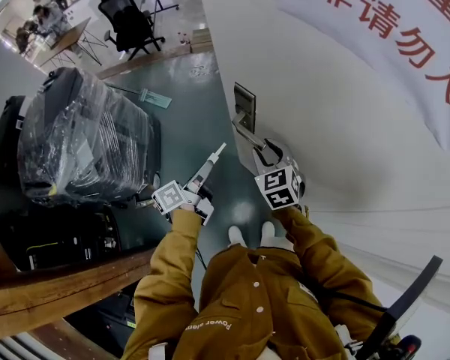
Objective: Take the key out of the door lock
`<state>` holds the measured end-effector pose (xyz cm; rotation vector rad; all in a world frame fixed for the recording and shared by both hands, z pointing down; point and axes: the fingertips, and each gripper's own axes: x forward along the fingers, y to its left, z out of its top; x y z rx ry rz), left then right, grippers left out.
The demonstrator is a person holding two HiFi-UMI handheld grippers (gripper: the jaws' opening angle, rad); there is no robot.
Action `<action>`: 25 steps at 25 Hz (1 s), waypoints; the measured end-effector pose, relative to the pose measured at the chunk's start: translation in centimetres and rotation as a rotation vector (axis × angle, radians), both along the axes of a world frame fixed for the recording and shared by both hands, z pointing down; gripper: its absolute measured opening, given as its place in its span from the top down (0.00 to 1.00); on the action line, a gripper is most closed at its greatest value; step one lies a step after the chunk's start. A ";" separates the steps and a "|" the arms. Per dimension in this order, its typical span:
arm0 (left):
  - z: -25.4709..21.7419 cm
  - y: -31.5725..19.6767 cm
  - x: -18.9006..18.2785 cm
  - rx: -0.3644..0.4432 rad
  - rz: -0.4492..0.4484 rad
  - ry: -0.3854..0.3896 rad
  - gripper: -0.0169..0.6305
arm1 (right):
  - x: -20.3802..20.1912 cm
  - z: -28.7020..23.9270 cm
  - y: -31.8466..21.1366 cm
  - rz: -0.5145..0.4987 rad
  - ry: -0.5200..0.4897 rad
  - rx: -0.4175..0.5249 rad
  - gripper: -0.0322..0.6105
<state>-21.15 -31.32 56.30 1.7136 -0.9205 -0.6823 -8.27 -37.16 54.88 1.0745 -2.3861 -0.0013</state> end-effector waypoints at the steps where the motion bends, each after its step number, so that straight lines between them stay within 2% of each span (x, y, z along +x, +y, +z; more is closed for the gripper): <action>1: -0.6 0.6 -0.2 0.010 -0.008 -0.091 0.94 | 0.1 -0.7 0.3 0.005 -0.030 0.007 0.71; 3: -2.2 1.8 -0.2 0.047 -0.026 -0.259 0.94 | 0.5 -2.4 1.0 0.012 -0.110 0.023 0.75; 5: -5.5 2.8 1.0 0.151 -0.032 -0.355 0.94 | 0.9 -4.2 2.0 0.015 -0.198 0.034 0.83; 7: -8.6 3.9 2.3 0.249 -0.046 -0.494 0.94 | 1.3 -5.6 3.0 0.012 -0.261 0.051 0.94; 10: -11.7 5.4 4.0 0.346 -0.082 -0.707 0.94 | 1.5 -7.3 4.6 -0.017 -0.319 0.071 0.94; 13: -13.2 6.5 4.9 0.402 -0.132 -0.846 0.94 | 1.6 -8.2 6.2 -0.050 -0.353 0.083 0.94; 18: -14.4 8.2 6.4 0.466 -0.174 -0.984 0.94 | 1.9 -8.7 8.2 -0.061 -0.372 0.116 0.94; 25: -14.2 8.4 7.9 0.475 -0.166 -1.015 0.94 | 2.3 -9.0 8.4 -0.070 -0.410 0.110 0.94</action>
